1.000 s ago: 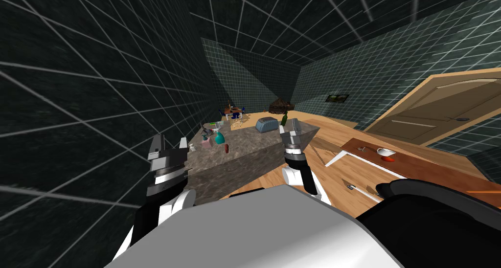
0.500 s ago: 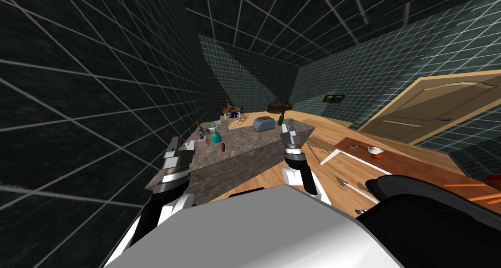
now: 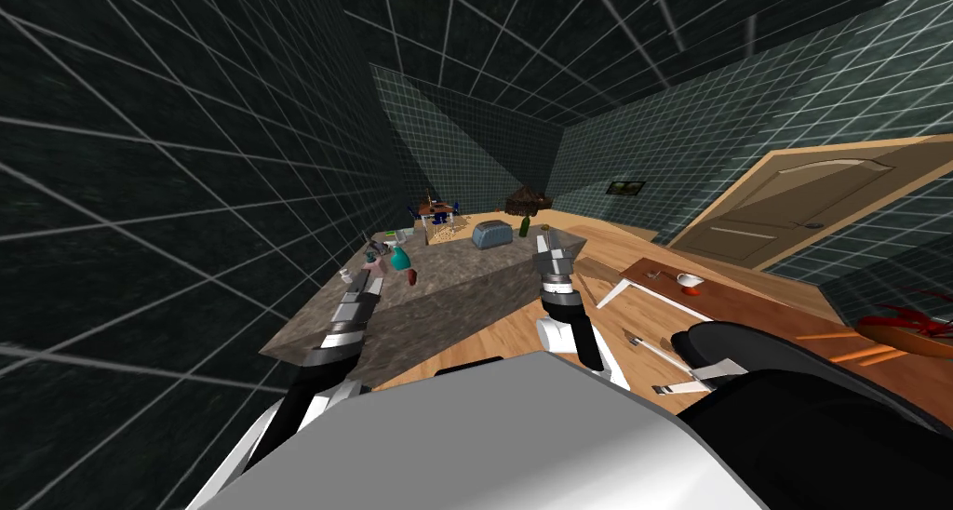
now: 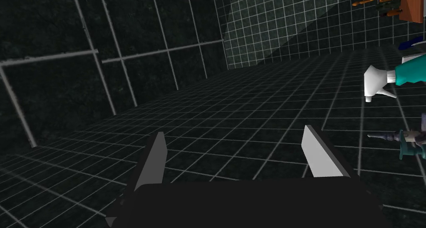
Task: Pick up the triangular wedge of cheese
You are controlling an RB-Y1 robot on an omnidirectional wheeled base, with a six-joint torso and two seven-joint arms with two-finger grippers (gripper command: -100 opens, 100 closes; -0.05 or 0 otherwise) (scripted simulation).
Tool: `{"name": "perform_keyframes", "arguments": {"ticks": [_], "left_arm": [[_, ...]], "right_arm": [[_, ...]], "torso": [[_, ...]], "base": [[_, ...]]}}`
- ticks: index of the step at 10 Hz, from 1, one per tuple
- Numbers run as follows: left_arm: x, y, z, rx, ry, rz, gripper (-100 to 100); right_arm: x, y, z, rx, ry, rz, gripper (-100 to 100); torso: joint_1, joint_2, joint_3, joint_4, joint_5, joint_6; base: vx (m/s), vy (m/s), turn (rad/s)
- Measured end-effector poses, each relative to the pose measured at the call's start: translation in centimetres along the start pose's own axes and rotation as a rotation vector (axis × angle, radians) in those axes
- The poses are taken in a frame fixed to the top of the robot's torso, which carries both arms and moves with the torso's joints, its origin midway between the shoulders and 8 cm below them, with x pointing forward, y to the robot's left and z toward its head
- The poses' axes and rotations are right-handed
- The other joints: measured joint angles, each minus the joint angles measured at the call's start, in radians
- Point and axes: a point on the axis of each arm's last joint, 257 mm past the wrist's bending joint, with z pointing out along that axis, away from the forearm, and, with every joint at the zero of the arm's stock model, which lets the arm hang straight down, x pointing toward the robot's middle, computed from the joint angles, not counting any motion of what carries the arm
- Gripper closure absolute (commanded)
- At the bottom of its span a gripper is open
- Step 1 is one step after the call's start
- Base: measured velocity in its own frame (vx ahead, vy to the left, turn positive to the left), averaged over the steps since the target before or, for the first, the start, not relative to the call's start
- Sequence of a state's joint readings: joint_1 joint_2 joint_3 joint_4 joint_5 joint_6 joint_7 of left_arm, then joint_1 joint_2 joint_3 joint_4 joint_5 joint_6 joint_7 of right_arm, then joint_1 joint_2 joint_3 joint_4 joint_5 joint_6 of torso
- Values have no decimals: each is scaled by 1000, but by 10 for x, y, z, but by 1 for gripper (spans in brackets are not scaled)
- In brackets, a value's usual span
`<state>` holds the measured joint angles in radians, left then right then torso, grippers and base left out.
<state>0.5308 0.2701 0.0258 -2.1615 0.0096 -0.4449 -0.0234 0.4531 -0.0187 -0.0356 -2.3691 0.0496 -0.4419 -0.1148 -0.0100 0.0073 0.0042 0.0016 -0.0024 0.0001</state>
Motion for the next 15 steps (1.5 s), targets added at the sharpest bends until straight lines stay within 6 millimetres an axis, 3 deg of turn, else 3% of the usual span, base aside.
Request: {"name": "perform_keyframes", "arguments": {"ticks": [5,7,10,13,15], "left_arm": [[24,71,-34,-192,162,120,-100],[21,89,-41,-238,201,153,-100],[17,133,-72,-363,292,238,-100],[13,161,-82,-444,354,308,-100],[4,180,-99,-514,394,363,-100]], "right_arm": [[0,0,0,0,0,0,0],[0,0,0,0,0,0,0],[0,0,0,0,0,0,0],[0,0,0,0,0,0,0],[0,0,0,0,0,0,0]], "torso": [[1,-1,-1,0,0,0],[5,-5,-3,-1,1,0],[3,-5,-3,-1,1,0],[7,-8,-5,-2,1,0],[8,-9,-5,-2,2,0]], "base": [[-77,-142,-45],[-15,-87,-59],[-20,-104,-53],[23,-62,-73],[39,-33,-33]]}}
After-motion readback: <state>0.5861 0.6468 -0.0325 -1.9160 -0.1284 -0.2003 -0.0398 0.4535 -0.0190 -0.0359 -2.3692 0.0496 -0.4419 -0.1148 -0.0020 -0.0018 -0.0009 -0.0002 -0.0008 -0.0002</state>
